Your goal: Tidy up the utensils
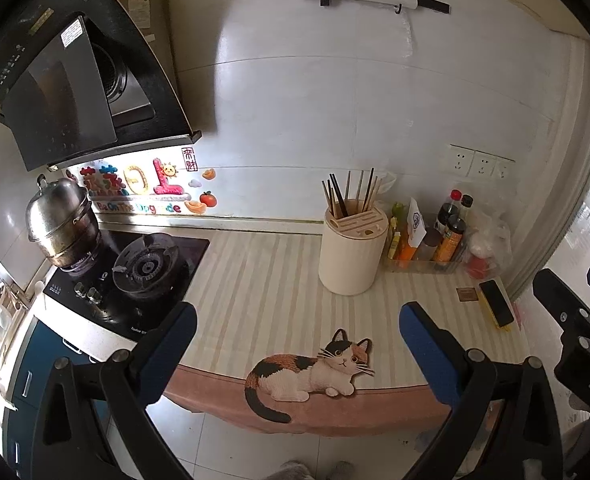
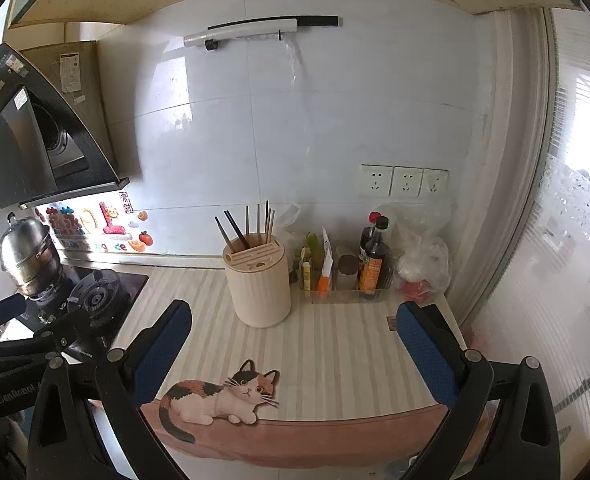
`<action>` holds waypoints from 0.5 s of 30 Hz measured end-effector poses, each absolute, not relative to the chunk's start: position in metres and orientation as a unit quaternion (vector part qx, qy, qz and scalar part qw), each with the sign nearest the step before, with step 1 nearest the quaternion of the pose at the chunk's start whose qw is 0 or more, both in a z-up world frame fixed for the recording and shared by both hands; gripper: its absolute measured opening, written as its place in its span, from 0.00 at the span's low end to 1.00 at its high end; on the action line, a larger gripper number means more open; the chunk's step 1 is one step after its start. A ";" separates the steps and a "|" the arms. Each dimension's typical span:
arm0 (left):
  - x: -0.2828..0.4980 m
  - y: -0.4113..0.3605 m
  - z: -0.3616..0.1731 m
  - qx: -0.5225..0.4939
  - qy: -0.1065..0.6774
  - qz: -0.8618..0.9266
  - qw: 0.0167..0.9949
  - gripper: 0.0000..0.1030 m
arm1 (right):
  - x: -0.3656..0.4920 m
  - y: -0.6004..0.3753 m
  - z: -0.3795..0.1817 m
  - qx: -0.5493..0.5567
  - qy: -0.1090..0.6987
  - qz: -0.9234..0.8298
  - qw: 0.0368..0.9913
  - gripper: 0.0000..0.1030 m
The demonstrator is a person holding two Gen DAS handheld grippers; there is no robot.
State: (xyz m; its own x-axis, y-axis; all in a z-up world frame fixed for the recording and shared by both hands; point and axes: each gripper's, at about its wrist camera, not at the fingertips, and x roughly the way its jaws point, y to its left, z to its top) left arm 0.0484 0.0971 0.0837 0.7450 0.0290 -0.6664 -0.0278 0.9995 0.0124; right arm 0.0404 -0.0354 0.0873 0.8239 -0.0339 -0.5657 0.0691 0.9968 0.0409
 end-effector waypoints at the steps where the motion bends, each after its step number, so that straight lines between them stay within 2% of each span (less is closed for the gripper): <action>1: 0.049 0.097 0.083 0.000 0.357 0.015 0.934 1.00 | 0.041 -0.036 0.087 0.028 0.296 -0.028 0.954 1.00; 15: 0.053 0.099 0.085 0.001 0.351 0.015 0.936 1.00 | 0.047 -0.032 0.080 0.027 0.305 -0.027 0.952 1.00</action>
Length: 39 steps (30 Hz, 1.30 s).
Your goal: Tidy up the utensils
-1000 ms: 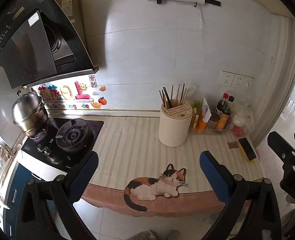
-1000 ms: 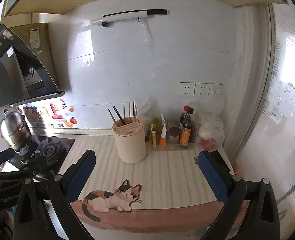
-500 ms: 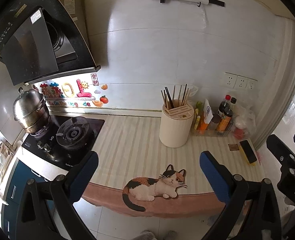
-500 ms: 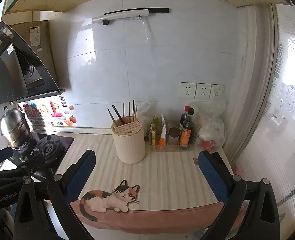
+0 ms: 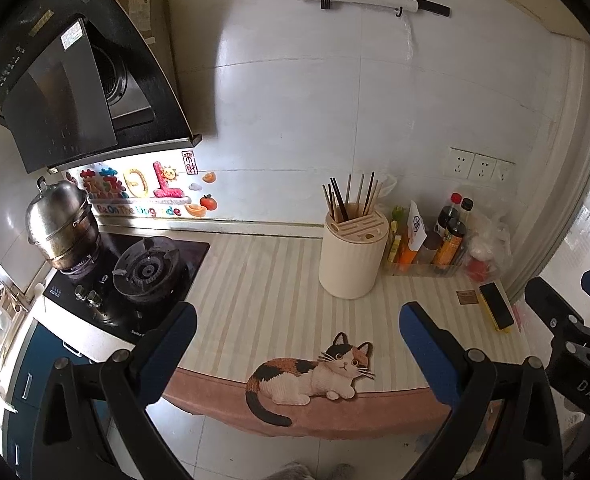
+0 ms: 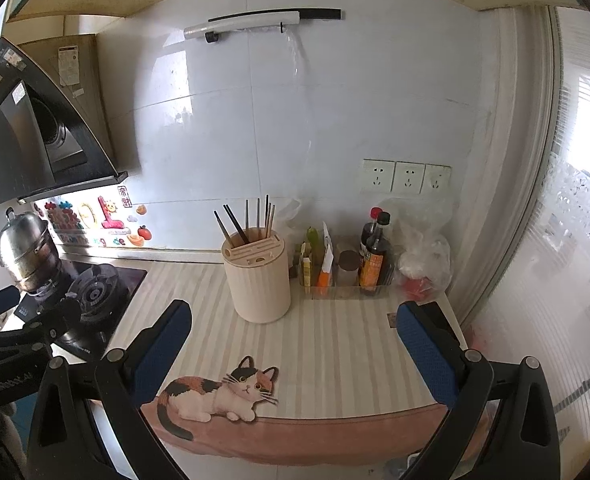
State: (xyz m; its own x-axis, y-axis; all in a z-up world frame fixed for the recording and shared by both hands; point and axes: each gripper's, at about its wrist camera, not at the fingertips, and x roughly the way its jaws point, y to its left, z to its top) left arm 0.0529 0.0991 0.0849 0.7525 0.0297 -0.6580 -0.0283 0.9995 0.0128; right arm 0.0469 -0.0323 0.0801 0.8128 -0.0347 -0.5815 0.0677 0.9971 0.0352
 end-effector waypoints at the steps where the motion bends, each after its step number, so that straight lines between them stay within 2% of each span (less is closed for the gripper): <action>1: 0.053 0.100 0.085 0.001 0.350 0.016 0.937 1.00 | 0.047 -0.032 0.080 0.027 0.305 -0.027 0.952 1.00; 39: 0.046 0.098 0.092 0.003 0.349 0.014 0.937 1.00 | 0.042 -0.027 0.082 0.030 0.302 -0.031 0.952 1.00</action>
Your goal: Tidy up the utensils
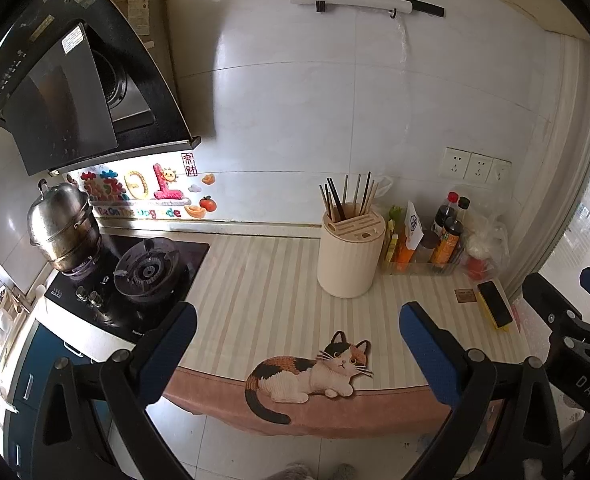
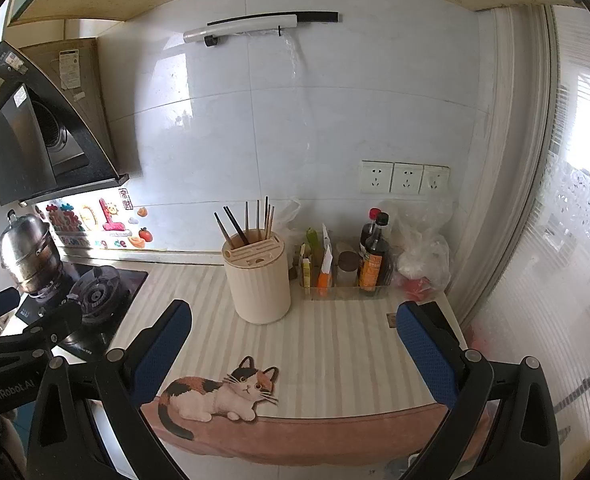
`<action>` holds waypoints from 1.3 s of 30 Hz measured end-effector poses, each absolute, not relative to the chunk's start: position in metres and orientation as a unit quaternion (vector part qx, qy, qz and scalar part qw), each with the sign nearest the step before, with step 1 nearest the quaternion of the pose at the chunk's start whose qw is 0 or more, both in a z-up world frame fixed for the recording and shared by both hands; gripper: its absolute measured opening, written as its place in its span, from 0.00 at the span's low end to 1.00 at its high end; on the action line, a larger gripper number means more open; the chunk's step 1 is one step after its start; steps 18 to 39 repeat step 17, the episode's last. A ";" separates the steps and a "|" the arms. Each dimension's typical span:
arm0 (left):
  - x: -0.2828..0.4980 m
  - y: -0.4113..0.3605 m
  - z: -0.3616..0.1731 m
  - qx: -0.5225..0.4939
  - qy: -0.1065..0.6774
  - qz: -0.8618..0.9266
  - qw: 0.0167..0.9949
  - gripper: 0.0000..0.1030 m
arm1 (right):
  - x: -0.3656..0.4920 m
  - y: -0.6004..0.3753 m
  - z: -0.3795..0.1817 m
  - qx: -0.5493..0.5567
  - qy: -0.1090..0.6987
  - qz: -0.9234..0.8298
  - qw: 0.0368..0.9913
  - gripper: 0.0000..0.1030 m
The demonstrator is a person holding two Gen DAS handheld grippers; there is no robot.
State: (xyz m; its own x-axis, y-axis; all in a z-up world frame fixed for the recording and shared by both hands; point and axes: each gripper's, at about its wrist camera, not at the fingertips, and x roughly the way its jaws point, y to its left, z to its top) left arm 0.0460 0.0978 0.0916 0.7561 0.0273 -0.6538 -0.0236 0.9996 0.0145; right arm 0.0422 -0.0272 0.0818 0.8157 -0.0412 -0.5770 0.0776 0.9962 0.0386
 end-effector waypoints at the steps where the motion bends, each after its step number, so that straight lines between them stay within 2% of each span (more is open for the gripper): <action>1: 0.045 0.098 0.092 0.003 0.349 0.013 0.937 1.00 | 0.043 -0.027 0.081 0.029 0.302 -0.031 0.952 1.00; 39: 0.041 0.097 0.088 0.003 0.352 0.008 0.936 1.00 | 0.041 -0.031 0.082 0.031 0.303 -0.030 0.952 1.00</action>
